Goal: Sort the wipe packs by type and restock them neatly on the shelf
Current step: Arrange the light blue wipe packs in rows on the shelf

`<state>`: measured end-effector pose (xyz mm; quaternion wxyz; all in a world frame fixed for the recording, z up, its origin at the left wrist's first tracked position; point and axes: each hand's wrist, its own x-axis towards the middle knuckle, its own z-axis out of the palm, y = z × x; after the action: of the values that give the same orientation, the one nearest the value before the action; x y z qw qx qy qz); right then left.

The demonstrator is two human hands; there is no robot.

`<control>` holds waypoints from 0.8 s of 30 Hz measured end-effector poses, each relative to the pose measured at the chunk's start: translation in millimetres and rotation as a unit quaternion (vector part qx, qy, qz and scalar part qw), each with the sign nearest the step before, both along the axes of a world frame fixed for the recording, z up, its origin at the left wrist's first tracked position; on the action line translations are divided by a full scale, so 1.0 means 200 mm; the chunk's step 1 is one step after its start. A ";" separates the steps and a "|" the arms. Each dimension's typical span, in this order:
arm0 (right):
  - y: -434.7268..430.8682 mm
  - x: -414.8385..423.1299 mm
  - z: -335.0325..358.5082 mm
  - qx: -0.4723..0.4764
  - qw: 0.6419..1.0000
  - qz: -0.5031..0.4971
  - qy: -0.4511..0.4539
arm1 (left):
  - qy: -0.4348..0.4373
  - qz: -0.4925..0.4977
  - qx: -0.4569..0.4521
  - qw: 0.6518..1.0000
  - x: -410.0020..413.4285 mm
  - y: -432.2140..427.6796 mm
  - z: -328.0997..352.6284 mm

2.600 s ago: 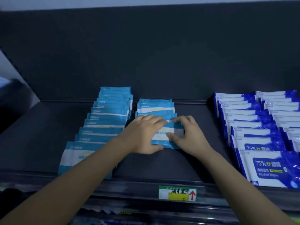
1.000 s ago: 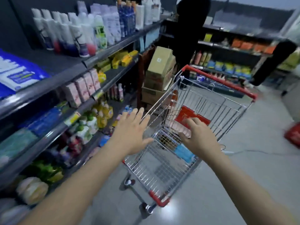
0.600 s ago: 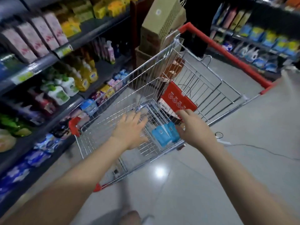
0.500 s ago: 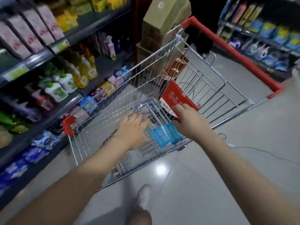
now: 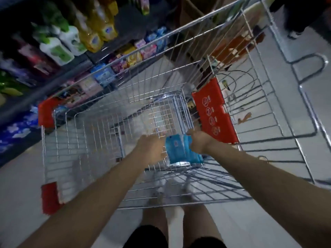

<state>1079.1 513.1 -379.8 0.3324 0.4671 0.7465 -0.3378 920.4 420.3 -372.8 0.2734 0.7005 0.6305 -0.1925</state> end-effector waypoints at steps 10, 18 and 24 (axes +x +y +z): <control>0.12 -0.01 -0.55 -0.030 0.999 -0.028 -0.002 | 0.051 0.120 -0.112 0.985 0.22 0.04 -0.47; 0.13 0.03 -0.83 -0.062 0.983 -0.167 0.043 | 0.022 0.208 -0.125 0.970 0.40 0.12 -0.87; 0.11 0.03 -1.03 -0.053 0.976 -0.205 0.054 | 0.022 0.320 -0.119 0.940 0.57 0.13 -1.02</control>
<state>1084.7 535.3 -585.9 0.2395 0.5731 0.6328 -0.4623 1033.7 445.6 -577.8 0.3877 0.4198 0.7997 -0.1841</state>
